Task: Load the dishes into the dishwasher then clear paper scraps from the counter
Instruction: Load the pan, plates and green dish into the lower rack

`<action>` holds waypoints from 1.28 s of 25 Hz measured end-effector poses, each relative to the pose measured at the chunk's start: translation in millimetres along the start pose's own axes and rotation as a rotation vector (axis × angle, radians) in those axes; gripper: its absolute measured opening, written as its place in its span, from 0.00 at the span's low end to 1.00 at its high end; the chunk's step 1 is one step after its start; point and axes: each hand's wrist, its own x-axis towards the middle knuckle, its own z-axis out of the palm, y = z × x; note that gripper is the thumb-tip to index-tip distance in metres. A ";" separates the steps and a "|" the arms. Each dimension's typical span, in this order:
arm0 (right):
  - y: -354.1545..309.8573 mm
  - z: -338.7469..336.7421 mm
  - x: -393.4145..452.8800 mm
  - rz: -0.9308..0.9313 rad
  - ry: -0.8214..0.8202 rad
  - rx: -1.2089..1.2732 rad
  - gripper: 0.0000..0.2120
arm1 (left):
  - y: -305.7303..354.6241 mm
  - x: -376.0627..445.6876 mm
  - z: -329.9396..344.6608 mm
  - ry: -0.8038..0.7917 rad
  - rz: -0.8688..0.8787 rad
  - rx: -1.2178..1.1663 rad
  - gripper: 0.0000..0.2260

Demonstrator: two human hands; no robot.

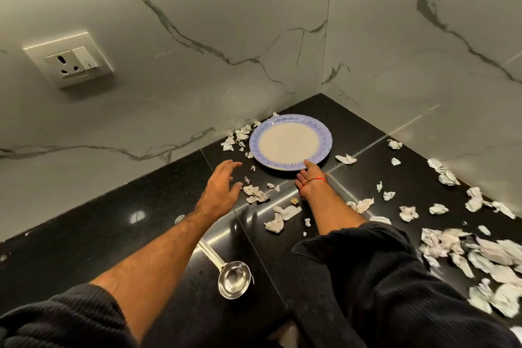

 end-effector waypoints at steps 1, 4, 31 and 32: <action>-0.8 1.2 4.2 0.007 0.037 -0.003 0.08 | -4.5 -2.9 -1.2 -0.015 -0.014 0.006 0.24; -4.6 2.3 5.0 0.029 0.028 -0.020 0.23 | -11.8 -11.6 -2.9 -0.034 -0.033 0.004 0.23; 77.4 -163.5 -243.9 -0.730 0.174 -0.035 0.07 | 16.8 -79.3 24.3 -0.095 -0.111 -0.555 0.13; 84.8 -174.8 -263.1 -0.754 0.189 -0.030 0.09 | 22.8 -87.8 27.0 -0.113 -0.061 -0.554 0.13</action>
